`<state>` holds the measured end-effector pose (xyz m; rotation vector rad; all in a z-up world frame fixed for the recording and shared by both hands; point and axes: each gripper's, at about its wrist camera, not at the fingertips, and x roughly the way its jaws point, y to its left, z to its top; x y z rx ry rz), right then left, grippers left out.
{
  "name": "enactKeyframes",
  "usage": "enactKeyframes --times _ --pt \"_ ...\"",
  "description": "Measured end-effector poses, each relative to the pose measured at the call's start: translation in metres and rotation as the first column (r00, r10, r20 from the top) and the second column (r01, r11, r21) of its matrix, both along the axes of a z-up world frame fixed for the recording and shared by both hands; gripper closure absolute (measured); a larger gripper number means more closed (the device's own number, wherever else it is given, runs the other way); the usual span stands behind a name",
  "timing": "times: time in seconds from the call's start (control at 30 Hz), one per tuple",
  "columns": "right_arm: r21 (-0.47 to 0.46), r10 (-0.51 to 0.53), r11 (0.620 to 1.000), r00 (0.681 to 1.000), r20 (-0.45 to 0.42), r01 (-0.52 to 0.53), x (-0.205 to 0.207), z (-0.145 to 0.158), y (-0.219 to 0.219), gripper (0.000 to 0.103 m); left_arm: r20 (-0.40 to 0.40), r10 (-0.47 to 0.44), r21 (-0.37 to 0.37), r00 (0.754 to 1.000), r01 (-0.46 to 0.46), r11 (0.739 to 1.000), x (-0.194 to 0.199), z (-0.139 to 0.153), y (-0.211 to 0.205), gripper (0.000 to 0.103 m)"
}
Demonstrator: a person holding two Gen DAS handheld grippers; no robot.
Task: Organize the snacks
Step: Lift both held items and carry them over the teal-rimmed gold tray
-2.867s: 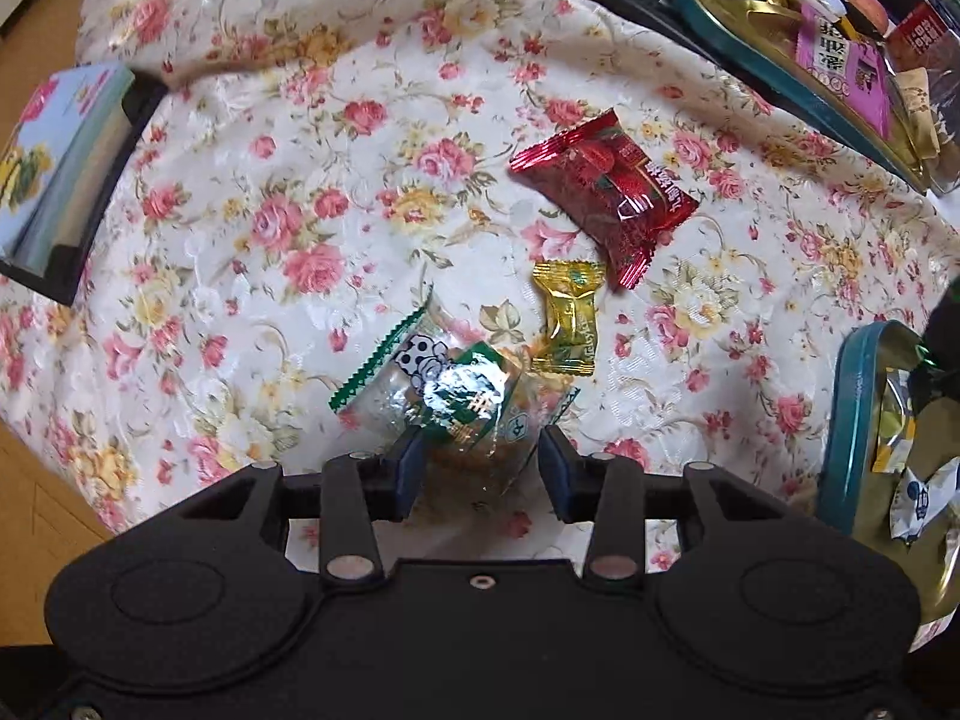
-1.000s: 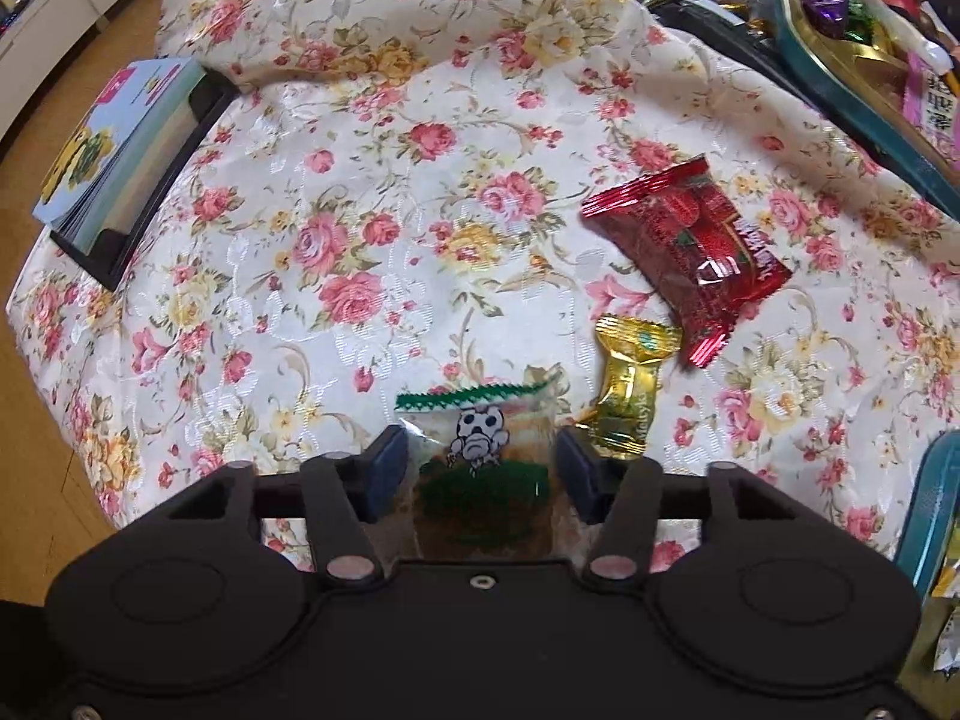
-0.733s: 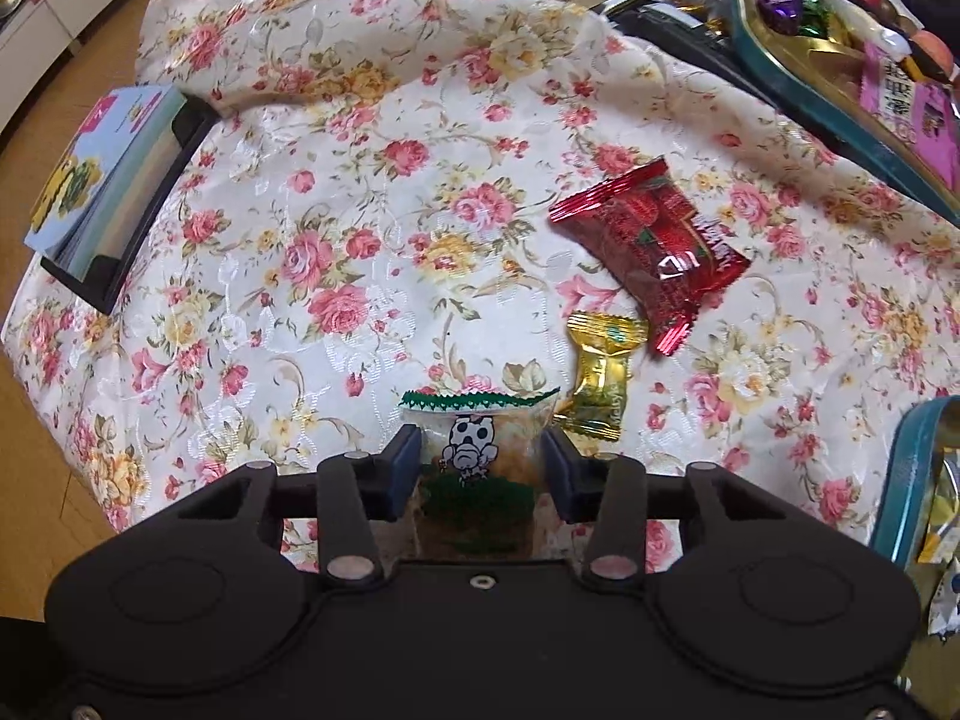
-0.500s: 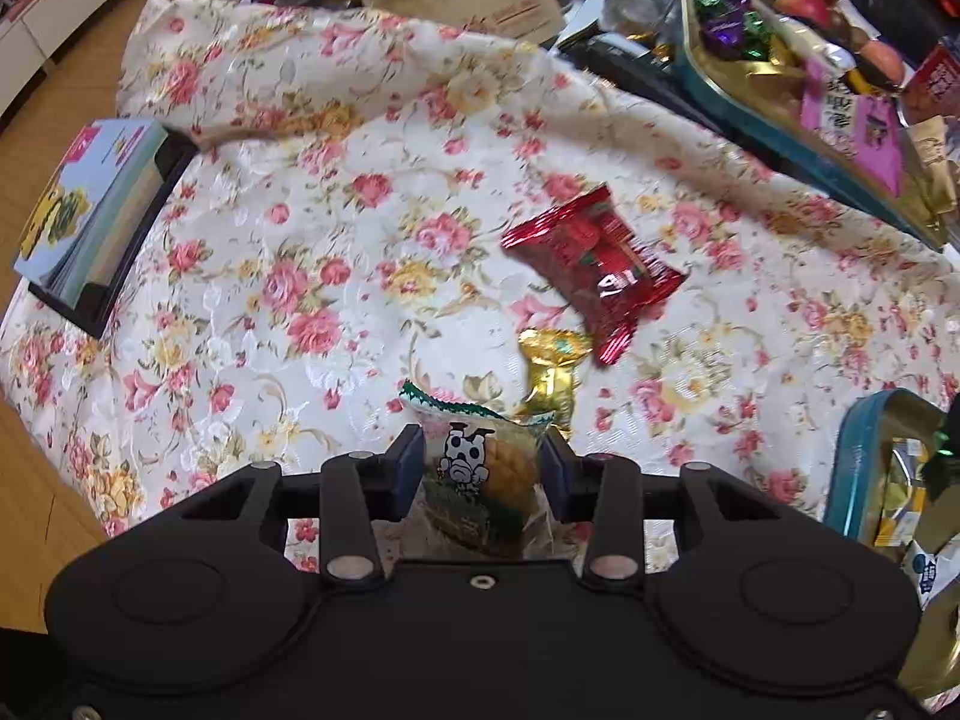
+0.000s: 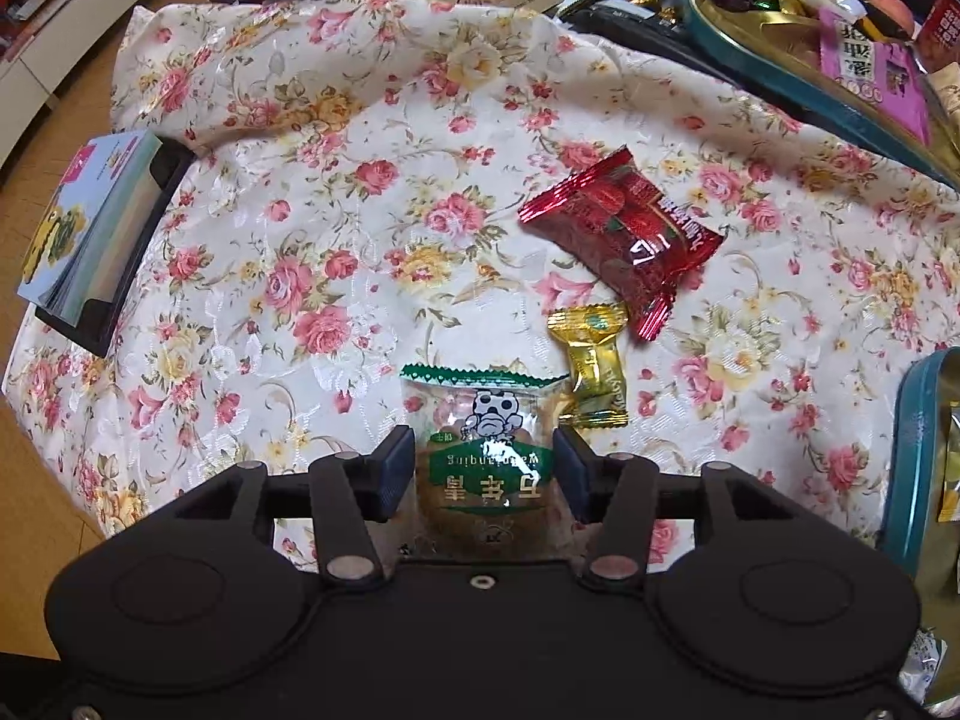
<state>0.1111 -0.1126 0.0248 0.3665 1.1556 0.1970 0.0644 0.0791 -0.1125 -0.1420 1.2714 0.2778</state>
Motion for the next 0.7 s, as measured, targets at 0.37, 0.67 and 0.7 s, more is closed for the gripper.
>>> enactKeyframes --times 0.37,0.67,0.7 --pt "0.000 0.003 1.000 1.000 -0.004 -0.003 0.002 -0.001 0.001 0.083 -0.030 -0.001 -0.027 1.000 0.000 1.000 -0.002 -0.008 -0.006 0.047" --pt "0.010 -0.034 0.999 0.999 0.020 0.034 0.002 0.008 -0.018 0.083 0.063 -0.059 -0.029 0.996 0.061 0.998 -0.001 0.039 -0.028 0.047" --pt "0.011 -0.045 0.999 0.999 0.028 0.044 0.002 0.010 -0.022 0.083 0.087 -0.078 -0.031 0.993 0.081 0.996 0.000 0.049 -0.033 0.047"
